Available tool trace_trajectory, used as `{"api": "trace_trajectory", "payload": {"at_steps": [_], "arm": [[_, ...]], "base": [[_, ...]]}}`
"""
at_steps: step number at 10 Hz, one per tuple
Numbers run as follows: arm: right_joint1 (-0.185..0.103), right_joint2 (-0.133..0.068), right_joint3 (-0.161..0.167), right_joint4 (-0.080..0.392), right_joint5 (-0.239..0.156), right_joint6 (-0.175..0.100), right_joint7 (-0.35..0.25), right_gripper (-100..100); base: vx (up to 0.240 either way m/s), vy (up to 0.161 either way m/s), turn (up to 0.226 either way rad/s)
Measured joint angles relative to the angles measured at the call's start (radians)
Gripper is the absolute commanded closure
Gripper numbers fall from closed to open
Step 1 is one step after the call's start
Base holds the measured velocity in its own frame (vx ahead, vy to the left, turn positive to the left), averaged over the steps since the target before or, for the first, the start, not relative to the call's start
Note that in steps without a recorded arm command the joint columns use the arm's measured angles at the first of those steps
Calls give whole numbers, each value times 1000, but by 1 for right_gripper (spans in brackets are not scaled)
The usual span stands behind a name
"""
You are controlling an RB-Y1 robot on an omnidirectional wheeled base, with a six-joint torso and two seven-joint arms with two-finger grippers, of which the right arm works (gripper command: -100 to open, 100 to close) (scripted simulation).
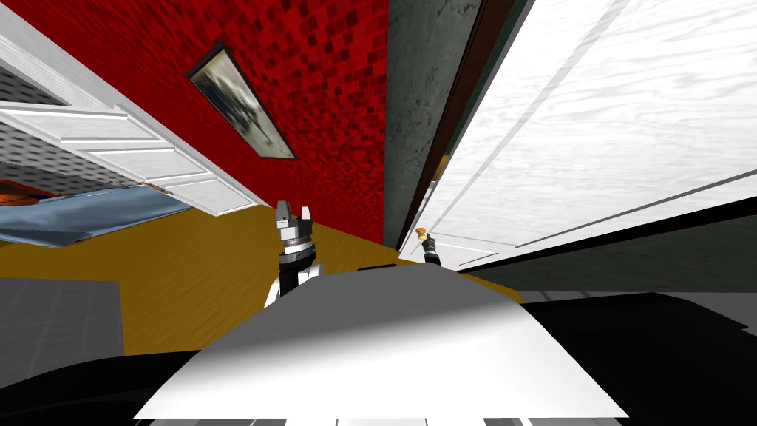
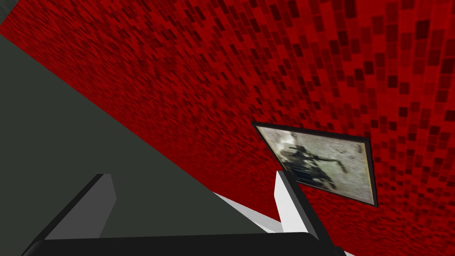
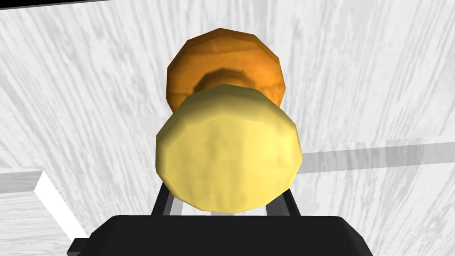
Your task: Pull the door open
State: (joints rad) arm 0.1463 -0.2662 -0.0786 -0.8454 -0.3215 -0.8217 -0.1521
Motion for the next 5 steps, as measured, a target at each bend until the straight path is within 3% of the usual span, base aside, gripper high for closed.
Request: {"api": "trace_trajectory", "payload": {"at_steps": [5], "arm": [[-4,-9,20,6,-24,0,-106,100]], "base": [[-17,-5,6]]}}
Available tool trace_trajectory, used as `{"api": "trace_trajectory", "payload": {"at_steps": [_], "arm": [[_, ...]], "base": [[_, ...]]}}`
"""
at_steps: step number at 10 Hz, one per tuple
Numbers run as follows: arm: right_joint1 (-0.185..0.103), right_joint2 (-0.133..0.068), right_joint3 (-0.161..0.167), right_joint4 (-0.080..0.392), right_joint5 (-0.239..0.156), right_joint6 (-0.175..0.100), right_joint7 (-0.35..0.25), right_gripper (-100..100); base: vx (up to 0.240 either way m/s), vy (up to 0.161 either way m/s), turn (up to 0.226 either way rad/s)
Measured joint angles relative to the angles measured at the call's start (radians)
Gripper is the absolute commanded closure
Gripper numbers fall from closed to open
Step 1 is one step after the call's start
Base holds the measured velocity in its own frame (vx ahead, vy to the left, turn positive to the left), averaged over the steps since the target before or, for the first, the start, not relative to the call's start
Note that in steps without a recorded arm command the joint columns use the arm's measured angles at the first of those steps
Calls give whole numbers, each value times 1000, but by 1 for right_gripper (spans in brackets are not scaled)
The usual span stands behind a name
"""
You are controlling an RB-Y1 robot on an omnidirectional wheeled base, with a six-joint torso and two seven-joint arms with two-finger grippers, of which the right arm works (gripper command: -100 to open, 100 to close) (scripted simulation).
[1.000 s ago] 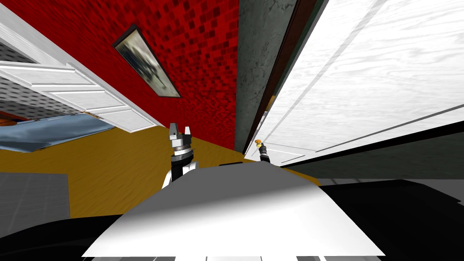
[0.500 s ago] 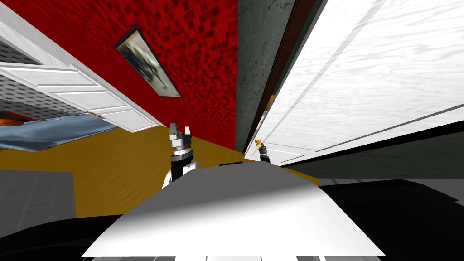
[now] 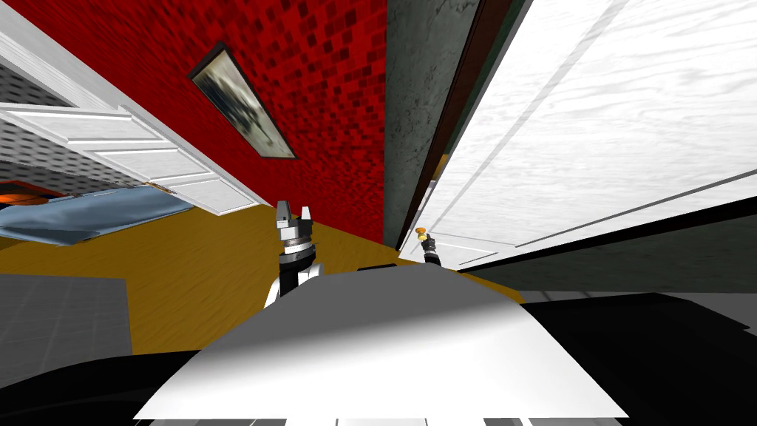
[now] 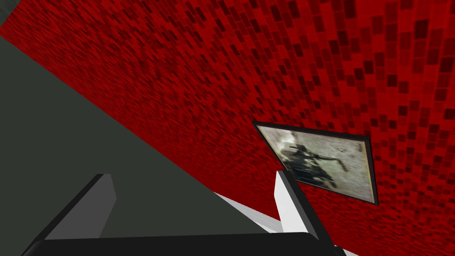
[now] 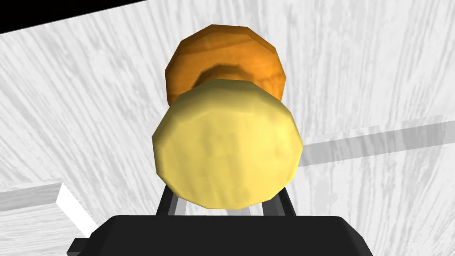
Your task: Pull the door open
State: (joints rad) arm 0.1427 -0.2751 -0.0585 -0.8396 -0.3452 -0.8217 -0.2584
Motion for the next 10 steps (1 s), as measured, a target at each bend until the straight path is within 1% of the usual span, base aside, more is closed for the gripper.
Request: {"api": "trace_trajectory", "payload": {"at_steps": [1,2,4,5,6,7,8,10], "arm": [[3,-1,4,-1,-3,-2,-19,100],[10,-2,8,-13,-9,3,-42,100],[4,-6,15,-4,-18,4,-85,100],[-8,-7,23,22,-24,-11,-113,100],[1,-6,26,9,-28,-9,-133,100],[-4,-12,32,16,-34,-8,-161,100],[-2,-15,35,12,-37,-3,-183,100],[-8,-22,46,17,-51,0,-240,100]], "base": [[-27,2,11],[-22,3,13],[-28,-6,11],[-25,-3,15],[-28,1,21],[-20,3,14],[-19,2,7],[-24,-5,21]]}}
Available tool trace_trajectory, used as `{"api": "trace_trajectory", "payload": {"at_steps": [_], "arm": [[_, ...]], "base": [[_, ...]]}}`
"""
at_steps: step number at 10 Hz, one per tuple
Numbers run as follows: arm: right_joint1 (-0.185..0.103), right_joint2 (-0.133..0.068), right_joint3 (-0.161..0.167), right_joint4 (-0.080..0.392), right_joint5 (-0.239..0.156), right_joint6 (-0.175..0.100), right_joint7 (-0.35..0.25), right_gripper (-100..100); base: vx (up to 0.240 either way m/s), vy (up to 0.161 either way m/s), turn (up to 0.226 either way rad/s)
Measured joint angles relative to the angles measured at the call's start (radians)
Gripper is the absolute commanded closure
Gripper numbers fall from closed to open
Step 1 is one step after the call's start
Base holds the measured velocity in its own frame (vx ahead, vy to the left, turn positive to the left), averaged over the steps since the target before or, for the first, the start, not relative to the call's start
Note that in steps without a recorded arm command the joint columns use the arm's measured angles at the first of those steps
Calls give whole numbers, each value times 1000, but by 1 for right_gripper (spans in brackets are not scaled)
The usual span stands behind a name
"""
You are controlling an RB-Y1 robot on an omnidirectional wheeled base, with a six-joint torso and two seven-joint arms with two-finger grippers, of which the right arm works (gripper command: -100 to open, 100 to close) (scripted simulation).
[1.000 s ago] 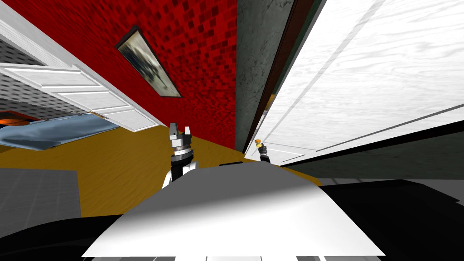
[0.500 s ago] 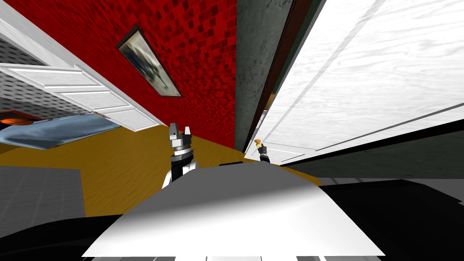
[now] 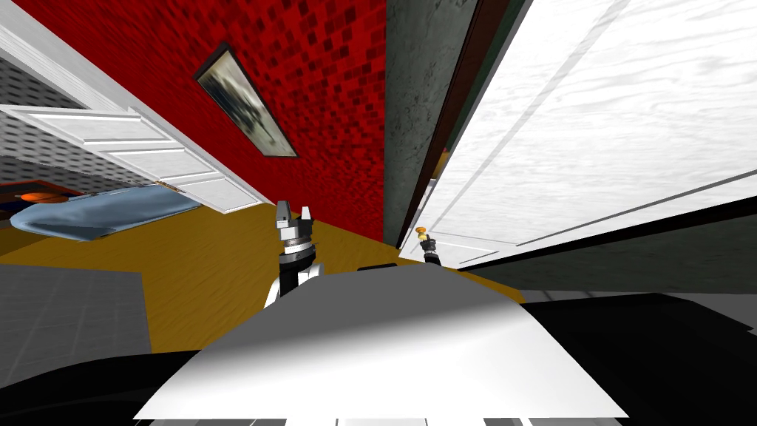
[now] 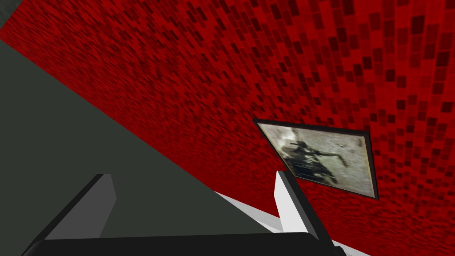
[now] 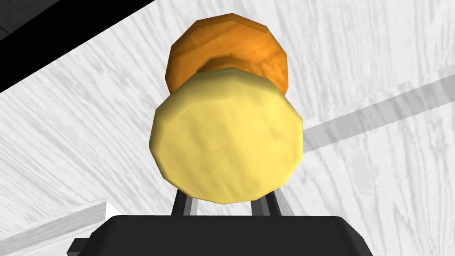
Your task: Pull the door open
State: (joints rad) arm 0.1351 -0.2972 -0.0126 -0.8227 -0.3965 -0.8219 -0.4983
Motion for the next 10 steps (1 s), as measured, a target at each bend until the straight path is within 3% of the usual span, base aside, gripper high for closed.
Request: {"api": "trace_trajectory", "payload": {"at_steps": [1,2,5,8,10], "arm": [[18,0,3,-28,-4,11,-20,100],[7,-4,10,-10,-9,6,-51,100],[11,-1,22,-18,-26,9,-120,100],[-7,-4,37,19,-35,-11,-185,100],[4,-7,41,4,-41,-6,-210,100]], "base": [[-23,1,0],[-32,6,6],[-19,-8,9],[-16,1,8],[-24,2,18]]}}
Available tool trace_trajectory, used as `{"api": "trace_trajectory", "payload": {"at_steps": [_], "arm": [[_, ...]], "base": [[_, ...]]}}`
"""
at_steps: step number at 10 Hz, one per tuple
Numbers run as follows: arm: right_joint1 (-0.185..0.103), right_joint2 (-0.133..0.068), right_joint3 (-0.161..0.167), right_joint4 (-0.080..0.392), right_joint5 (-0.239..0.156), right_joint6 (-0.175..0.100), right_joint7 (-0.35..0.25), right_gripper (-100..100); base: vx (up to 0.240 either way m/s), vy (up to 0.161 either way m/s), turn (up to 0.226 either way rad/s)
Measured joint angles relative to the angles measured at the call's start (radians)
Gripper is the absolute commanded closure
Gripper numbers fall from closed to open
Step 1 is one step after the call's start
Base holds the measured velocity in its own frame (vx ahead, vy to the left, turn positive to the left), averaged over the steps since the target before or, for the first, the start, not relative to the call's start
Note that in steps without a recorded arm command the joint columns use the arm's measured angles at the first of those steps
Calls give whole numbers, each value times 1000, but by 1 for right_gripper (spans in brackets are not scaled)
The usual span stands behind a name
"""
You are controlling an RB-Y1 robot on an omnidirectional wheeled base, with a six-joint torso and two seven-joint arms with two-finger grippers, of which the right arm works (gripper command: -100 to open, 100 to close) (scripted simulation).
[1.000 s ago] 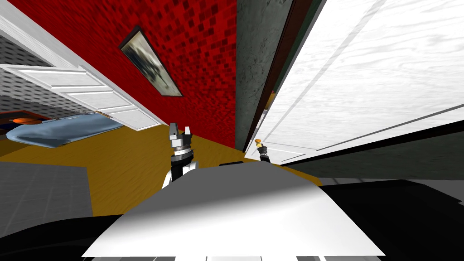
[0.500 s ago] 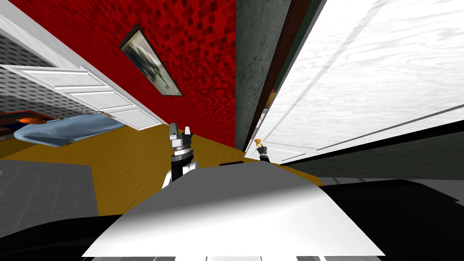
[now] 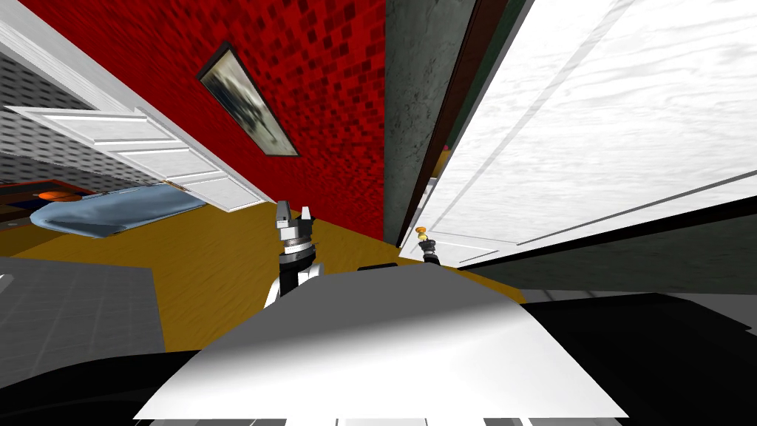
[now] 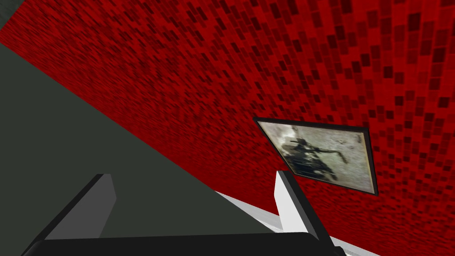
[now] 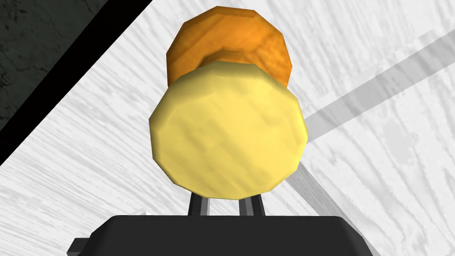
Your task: Pull the door open
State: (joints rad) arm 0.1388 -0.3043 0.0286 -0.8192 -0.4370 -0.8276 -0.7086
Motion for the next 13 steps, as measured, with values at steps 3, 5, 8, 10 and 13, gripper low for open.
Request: {"api": "trace_trajectory", "payload": {"at_steps": [3,5,8,10,13], "arm": [[8,-7,14,-17,-17,12,-73,100],[3,-6,17,-17,-21,20,-92,100],[-3,-5,22,-3,-25,10,-114,100],[-10,-13,29,20,-41,-2,-161,-100],[15,3,54,-36,-77,2,-227,-100]], "base": [[-20,-1,9],[-6,-2,2],[-8,1,11],[-70,-29,1],[-112,33,53]]}}
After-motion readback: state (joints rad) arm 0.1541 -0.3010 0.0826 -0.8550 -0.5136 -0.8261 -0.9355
